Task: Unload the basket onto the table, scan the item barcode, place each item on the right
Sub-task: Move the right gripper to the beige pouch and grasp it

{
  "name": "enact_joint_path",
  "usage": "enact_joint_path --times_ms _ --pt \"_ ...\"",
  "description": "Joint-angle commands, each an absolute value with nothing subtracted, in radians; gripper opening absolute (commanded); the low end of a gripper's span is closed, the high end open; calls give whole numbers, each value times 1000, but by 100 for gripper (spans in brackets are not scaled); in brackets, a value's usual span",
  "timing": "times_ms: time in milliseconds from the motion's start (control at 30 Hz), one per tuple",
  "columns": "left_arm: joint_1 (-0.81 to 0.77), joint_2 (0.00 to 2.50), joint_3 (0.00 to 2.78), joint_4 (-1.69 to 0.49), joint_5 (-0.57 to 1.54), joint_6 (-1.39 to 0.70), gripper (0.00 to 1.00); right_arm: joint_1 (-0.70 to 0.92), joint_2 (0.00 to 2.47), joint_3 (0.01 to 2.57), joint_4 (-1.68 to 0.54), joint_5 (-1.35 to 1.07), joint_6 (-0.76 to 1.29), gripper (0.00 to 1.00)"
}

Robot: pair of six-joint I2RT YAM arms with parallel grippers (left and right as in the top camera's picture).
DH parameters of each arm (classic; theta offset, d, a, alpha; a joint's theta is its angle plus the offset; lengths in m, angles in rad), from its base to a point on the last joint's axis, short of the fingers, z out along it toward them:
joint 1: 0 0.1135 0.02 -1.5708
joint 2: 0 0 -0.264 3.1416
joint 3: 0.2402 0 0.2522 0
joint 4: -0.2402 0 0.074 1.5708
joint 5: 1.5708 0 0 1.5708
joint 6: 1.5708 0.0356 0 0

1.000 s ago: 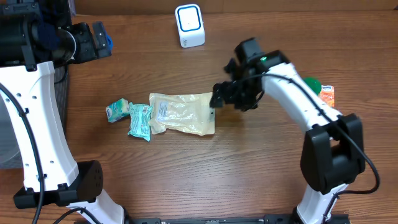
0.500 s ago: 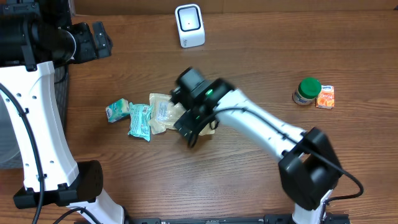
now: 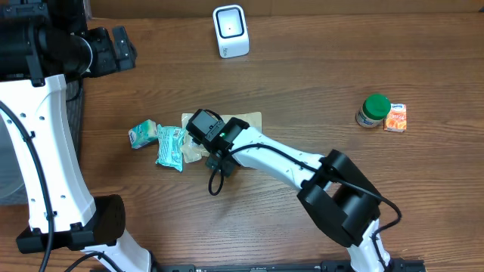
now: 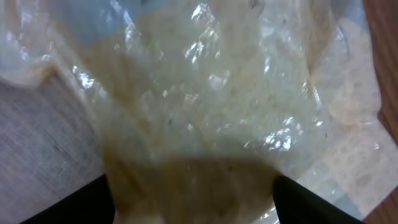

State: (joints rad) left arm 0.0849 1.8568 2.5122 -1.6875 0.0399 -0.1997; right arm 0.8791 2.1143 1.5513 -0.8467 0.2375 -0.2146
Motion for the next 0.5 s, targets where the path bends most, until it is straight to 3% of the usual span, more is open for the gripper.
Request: enact_joint_path --times_ms 0,267,467 --pt "78 1860 2522 -1689 33 -183 99 878 2110 1570 -812 261 -222 79" --pt "78 1860 2522 -1689 33 -183 100 872 2159 1570 -757 262 -244 66" --pt "78 1860 2522 -1689 33 -183 99 872 2180 1570 -752 262 -236 39"
